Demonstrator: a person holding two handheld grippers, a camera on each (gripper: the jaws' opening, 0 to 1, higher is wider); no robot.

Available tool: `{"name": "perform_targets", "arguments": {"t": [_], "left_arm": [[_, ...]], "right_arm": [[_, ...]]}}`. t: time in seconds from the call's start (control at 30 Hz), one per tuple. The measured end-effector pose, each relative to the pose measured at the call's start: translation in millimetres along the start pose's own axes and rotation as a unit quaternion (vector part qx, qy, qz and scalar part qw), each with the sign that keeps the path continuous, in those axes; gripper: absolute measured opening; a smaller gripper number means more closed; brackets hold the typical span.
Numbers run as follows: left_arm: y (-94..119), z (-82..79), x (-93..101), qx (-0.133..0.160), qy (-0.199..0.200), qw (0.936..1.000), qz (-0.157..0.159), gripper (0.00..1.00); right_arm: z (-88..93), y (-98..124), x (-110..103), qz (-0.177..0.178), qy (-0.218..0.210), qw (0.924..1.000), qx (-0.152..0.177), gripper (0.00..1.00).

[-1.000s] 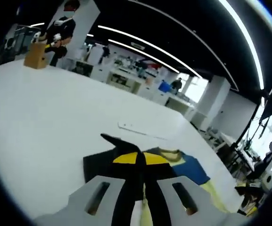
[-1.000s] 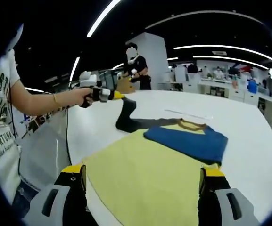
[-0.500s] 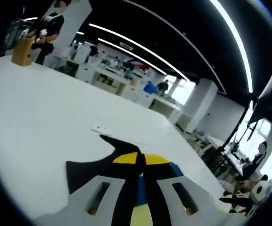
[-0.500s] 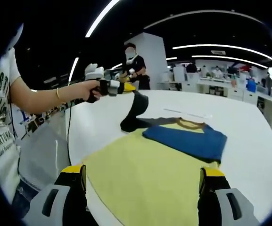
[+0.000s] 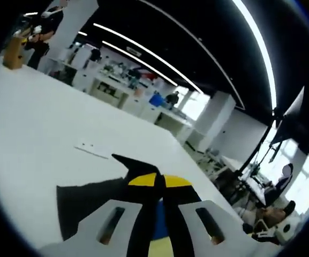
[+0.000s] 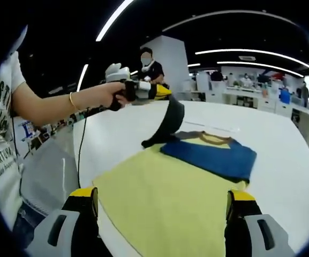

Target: Fold the garment on the visible template until the final outline fits inside the template.

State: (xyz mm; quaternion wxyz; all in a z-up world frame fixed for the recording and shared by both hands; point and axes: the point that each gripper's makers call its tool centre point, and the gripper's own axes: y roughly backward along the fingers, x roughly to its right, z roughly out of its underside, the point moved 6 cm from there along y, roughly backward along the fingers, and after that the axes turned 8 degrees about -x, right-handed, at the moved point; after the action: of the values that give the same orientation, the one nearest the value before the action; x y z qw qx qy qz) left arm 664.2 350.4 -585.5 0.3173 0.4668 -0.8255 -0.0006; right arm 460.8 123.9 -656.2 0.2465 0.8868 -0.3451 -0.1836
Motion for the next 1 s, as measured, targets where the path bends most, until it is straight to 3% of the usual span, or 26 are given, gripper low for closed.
{"name": "perform_targets", "arguments": {"t": [0.17,0.5,0.77,1.0], "left_arm": [[-12.2,3.6,14.9,-0.009,-0.008,0.9998,0.014,0.0],[-46.4,17.9,57.2,-0.01,-0.014,0.9972,0.072,0.0],[-73.9,43.5,85.5,-0.036,-0.025,0.9927,0.112,0.0],[-94.7,67.9,93.4,-0.069,-0.033,0.9904,0.116,0.0]], "right_arm": [[1.3,-1.8,0.7,-0.002,-0.004,1.0,-0.001,0.99],[4.1,-4.4,6.2,-0.003,-0.007,0.9999,-0.008,0.99],[8.9,-1.4,16.6,0.005,-0.02,0.9998,-0.009,0.99],[14.9,-0.9,18.7,0.008,-0.028,0.9995,-0.01,0.99]]}}
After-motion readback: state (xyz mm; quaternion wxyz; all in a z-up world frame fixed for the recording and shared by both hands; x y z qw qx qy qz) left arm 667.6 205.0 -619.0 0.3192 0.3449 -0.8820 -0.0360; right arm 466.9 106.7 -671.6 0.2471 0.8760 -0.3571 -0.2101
